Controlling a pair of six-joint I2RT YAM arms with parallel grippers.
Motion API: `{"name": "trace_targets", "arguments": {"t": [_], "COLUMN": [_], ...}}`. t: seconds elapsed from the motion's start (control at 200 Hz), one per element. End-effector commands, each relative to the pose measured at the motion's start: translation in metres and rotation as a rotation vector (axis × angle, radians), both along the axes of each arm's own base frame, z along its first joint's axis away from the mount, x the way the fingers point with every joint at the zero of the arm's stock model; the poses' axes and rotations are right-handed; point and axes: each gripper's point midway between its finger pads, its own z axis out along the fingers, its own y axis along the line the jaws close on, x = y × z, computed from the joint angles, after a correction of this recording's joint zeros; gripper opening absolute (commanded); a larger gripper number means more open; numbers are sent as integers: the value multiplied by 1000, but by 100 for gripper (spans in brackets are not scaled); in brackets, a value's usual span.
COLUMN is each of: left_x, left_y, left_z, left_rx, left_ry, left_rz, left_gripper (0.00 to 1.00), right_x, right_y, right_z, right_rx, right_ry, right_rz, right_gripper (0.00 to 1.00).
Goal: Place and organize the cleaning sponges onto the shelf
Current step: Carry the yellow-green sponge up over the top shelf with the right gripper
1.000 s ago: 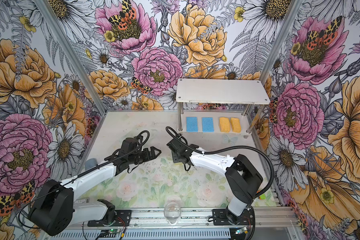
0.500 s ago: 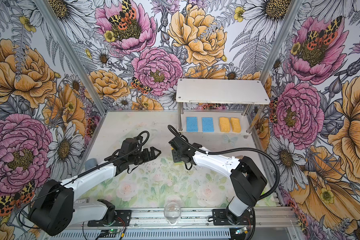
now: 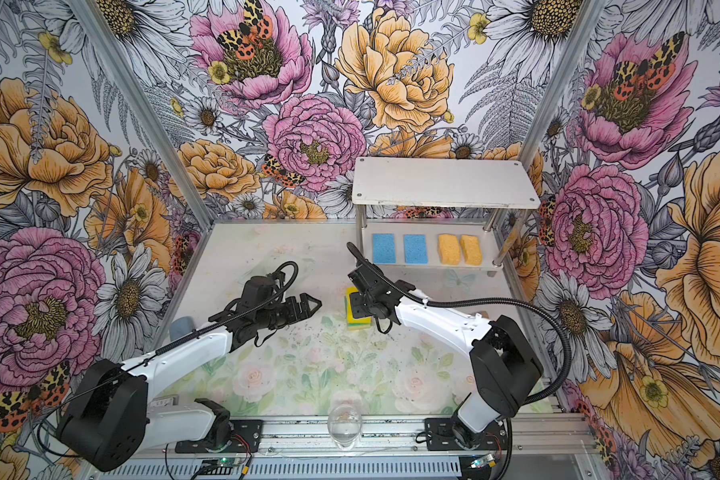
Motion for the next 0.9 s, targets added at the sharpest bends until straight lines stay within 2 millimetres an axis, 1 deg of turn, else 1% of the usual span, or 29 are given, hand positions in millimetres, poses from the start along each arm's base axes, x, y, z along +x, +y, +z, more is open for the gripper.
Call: {"name": "trace_targets", "arguments": {"t": [0.0, 0.195, 0.305, 0.42, 0.62, 0.716, 0.896], "left_x": [2, 4, 5, 6, 7, 8, 11], "left_y": [0, -1, -1, -1, -2, -3, -5], "left_z": [7, 8, 9, 10, 10, 10, 12], "left_rx": [-20, -26, -29, -30, -28, -31, -32], "left_ry": [-18, -21, -21, -24, -21, -21, -22], "left_rz": [0, 4, 4, 4, 1, 0, -4], "left_gripper": [99, 99, 99, 99, 99, 99, 99], "right_x": [1, 4, 8, 13, 25, 32, 49], "right_y": [-5, -23, -35, -53, -98, -123, -177], "right_z": [29, 57, 79, 106, 153, 176, 220], "right_rx": [59, 68, 91, 81, 21, -8, -15], "right_ry": [-23, -29, -54, -97, -193, -254, -356], "right_rz": [43, 81, 90, 85, 37, -4, -112], "right_gripper": [50, 50, 50, 49, 49, 49, 49]}}
